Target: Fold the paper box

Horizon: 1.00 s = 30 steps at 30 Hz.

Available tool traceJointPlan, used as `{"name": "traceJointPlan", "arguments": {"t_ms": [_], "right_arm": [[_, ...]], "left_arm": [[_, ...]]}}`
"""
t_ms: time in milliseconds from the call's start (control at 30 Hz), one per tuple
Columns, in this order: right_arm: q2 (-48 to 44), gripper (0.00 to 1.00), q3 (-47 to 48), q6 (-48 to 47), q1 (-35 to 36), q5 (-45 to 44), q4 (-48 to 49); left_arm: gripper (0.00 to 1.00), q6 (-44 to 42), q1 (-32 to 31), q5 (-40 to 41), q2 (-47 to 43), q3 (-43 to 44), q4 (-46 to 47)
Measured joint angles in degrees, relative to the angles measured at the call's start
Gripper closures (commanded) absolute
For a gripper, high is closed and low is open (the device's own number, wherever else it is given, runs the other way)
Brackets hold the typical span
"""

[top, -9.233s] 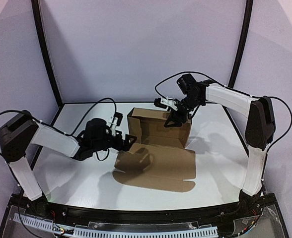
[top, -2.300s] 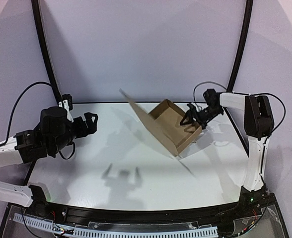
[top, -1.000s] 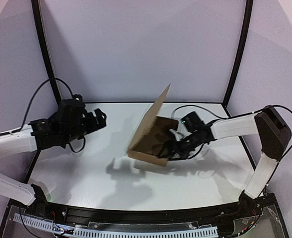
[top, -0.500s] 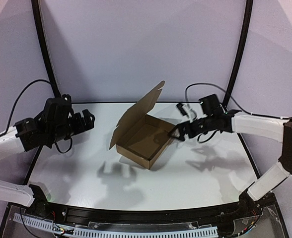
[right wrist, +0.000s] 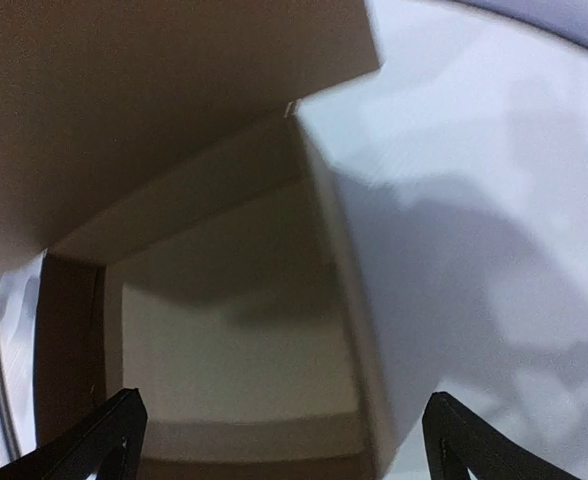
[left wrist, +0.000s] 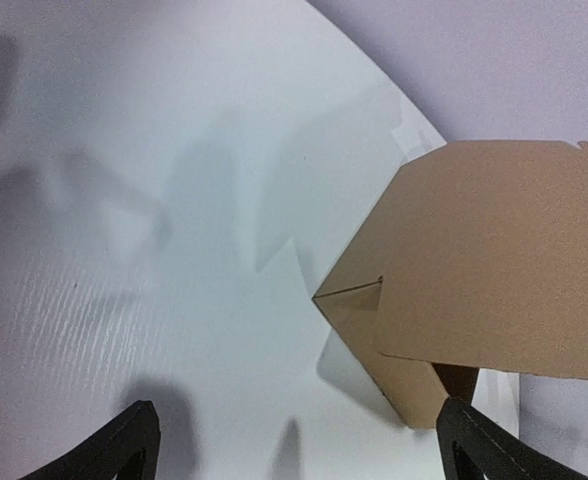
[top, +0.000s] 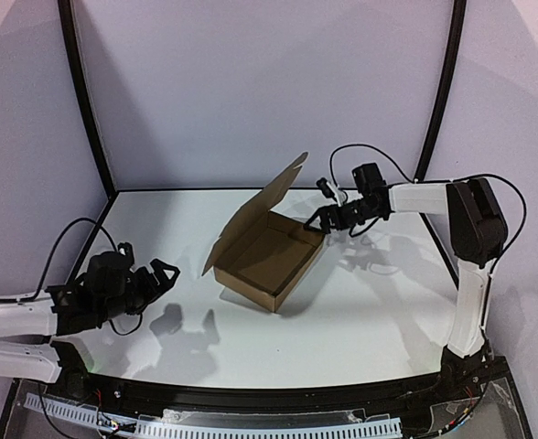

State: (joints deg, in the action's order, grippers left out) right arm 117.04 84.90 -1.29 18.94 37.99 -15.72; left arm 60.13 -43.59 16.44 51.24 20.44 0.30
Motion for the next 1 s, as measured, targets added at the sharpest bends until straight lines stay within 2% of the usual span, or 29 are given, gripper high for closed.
{"name": "traceJointPlan", "arguments": {"t_ms": [100, 233, 467, 533, 667, 800, 900, 1000], "right_arm": [[-2.08, 0.02, -6.44, -0.85, 0.71, 2.58, 1.28], [-8.13, 0.02, -16.92, -2.6, 4.62, 4.3, 3.3], [-19.9, 0.02, -33.62, 0.87, 20.45, 1.93, 9.15], [-22.45, 0.02, -35.0, 1.6, 21.21, -0.64, 9.14], [-30.51, 0.02, -35.42, 1.8, 19.84, -11.56, 8.64], [-37.02, 0.02, -34.64, -2.85, 18.36, -17.84, 9.23], [-37.37, 0.02, -32.59, -8.89, 17.02, -18.88, 10.0], [-33.35, 0.03, -26.93, -14.0, 14.55, -17.14, 8.69]], "left_arm": [[0.01, 1.35, 0.0, -1.9, 4.15, 0.79, 3.0], [0.01, -2.11, 0.0, -5.01, 9.41, 8.35, 3.12], [0.01, -11.81, 0.0, -3.17, 7.84, 19.9, -5.36], [0.01, -14.93, 0.0, -1.76, 4.5, 20.71, -9.23], [0.01, -19.25, 0.0, 1.74, -2.54, 21.19, -16.64], [0.01, -19.5, 0.1, 8.18, -6.71, 21.57, -25.22], [0.01, -20.74, 2.71, 11.93, -6.8, 21.34, -28.85], [0.01, -24.93, 6.92, 12.88, -4.27, 20.71, -28.3]]}}
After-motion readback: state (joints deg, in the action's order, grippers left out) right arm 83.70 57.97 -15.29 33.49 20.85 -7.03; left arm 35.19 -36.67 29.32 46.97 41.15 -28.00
